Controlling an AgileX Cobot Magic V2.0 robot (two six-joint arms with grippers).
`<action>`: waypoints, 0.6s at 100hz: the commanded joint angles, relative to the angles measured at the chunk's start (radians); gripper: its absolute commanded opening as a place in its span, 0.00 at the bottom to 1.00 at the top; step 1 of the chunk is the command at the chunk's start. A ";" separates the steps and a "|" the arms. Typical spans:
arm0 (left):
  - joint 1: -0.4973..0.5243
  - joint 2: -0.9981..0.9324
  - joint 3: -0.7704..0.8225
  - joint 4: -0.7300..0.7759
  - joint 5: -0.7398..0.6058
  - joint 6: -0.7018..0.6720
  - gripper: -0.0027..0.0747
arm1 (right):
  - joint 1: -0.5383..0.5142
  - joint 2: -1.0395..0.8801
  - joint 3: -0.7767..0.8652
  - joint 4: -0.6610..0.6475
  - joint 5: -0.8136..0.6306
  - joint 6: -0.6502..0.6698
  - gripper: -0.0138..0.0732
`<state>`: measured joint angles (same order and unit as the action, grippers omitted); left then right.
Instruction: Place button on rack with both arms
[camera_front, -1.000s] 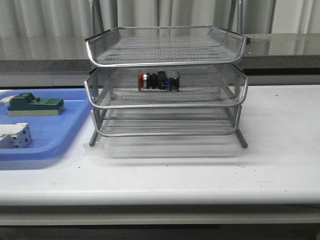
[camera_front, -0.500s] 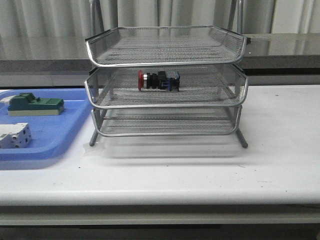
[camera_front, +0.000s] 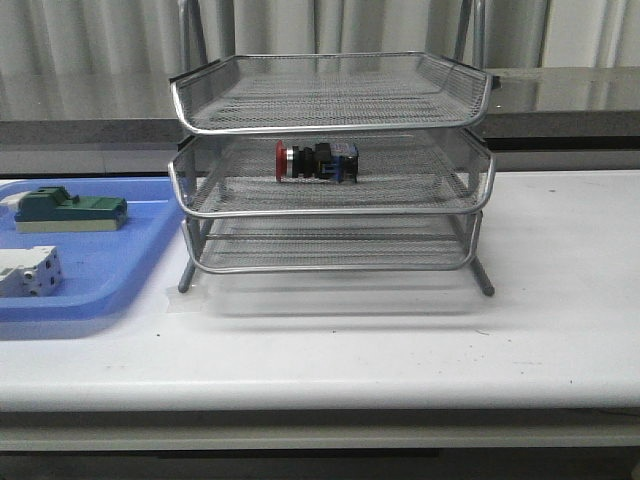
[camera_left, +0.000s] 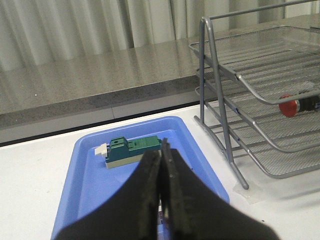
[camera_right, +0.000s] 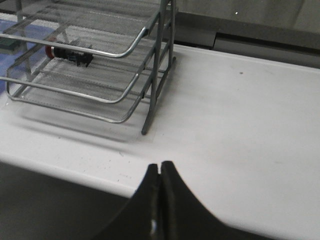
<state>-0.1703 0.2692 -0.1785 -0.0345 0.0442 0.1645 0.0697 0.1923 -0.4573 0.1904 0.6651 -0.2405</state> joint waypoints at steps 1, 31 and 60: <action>0.003 0.005 -0.031 -0.007 -0.080 -0.008 0.01 | -0.005 -0.014 0.025 -0.014 -0.183 0.007 0.09; 0.003 0.005 -0.031 -0.007 -0.080 -0.008 0.01 | -0.005 -0.180 0.277 -0.095 -0.435 0.086 0.09; 0.003 0.007 -0.031 -0.007 -0.080 -0.008 0.01 | -0.007 -0.224 0.421 -0.170 -0.519 0.219 0.09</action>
<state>-0.1703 0.2692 -0.1785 -0.0345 0.0442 0.1645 0.0678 -0.0109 -0.0325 0.0499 0.2699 -0.0566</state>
